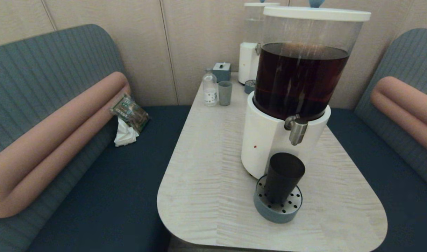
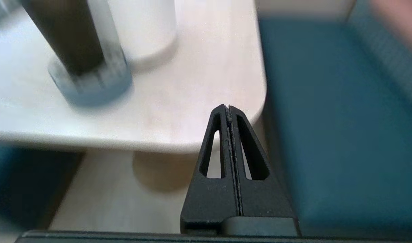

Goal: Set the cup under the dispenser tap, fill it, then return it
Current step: Turn on the faucet

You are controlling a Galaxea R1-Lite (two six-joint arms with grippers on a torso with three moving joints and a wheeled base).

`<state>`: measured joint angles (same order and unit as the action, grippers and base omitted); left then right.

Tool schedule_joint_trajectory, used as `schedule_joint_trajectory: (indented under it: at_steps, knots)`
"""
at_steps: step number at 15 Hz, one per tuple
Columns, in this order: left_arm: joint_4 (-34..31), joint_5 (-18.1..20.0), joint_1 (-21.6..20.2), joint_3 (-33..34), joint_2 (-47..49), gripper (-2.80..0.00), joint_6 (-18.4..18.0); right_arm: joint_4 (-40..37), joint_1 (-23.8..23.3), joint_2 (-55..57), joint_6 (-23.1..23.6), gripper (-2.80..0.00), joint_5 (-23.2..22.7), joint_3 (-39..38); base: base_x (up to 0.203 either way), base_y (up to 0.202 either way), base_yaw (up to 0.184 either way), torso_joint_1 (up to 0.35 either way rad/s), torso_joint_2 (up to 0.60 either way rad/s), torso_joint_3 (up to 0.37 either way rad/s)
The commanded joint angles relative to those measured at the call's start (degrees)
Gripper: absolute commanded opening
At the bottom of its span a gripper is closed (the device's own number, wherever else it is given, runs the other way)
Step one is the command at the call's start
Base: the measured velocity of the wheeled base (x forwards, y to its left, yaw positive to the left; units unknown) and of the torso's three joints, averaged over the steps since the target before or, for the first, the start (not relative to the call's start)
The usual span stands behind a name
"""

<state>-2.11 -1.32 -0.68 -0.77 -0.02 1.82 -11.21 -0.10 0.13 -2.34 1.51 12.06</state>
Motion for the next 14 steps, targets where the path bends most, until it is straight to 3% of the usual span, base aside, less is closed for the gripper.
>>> schedule_joint_trajectory:
  at_steps: [1, 3, 9, 14]
  knots:
    - [0.0, 0.0, 0.0, 0.0, 0.1, -2.8, 0.0, -2.6, 0.0, 0.9, 0.0, -2.8, -0.1, 8.4, 0.0, 0.0, 0.0, 0.0, 0.0, 0.0]
    - [0.0, 0.0, 0.0, 0.0, 0.1, -2.8, 0.0, -6.8, 0.0, 5.8, -0.6, -2.8, -0.6, 18.1, 0.0, 0.0, 0.0, 0.0, 0.0, 0.0]
    - [0.0, 0.0, 0.0, 0.0, 0.1, -2.8, 0.0, -13.1, 0.4, 41.4, -3.0, -2.8, -4.4, 46.2, 0.0, 0.0, 0.0, 0.0, 0.0, 0.0]
    - [0.0, 0.0, 0.0, 0.0, 0.1, -2.8, 0.0, -36.5, 3.1, 66.0, -3.8, -2.8, -13.5, 72.8, 0.0, 0.0, 0.0, 0.0, 0.0, 0.0]
